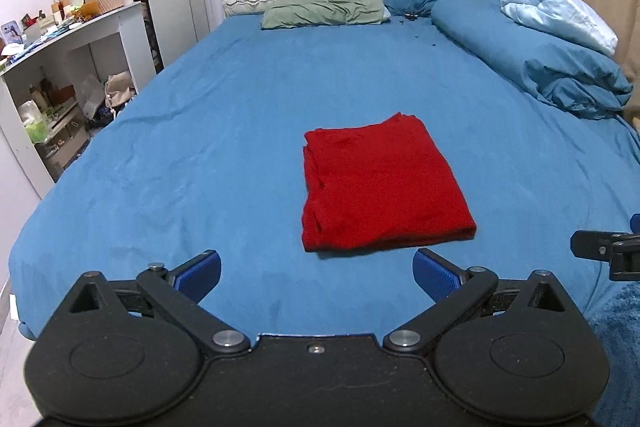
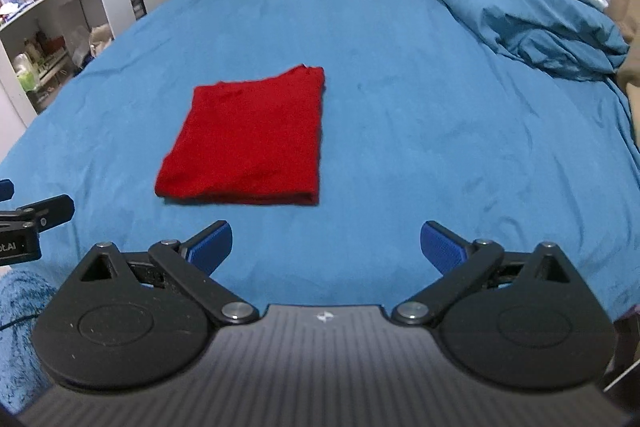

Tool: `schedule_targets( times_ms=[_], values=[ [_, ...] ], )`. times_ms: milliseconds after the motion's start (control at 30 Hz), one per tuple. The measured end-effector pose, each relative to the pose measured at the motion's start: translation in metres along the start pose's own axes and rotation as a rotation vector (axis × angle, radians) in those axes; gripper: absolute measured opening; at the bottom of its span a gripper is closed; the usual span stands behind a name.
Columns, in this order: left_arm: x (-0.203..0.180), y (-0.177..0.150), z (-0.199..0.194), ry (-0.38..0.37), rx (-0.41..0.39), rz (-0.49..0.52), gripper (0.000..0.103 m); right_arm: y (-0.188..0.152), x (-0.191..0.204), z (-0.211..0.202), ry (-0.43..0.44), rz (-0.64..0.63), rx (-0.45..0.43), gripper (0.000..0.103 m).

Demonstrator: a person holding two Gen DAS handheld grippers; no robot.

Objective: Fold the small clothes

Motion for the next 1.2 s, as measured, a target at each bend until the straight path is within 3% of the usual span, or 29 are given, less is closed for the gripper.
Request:
schedule_targets(
  times_ms=[1200],
  values=[
    [-0.015,0.005,-0.011,0.003,-0.04,0.003,0.103,-0.004,0.002,-0.01,-0.029,-0.003,-0.003,0.103]
  ],
)
Point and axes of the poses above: each gripper's, at about its wrist camera, not at the fingertips, and z roughly the way its jaws point, x to its left, y to its top, the point moved 4 cm from there along z, roughly the way its jaws point, and after that the axes turned 5 degrees about -y, right-handed, at the moved point
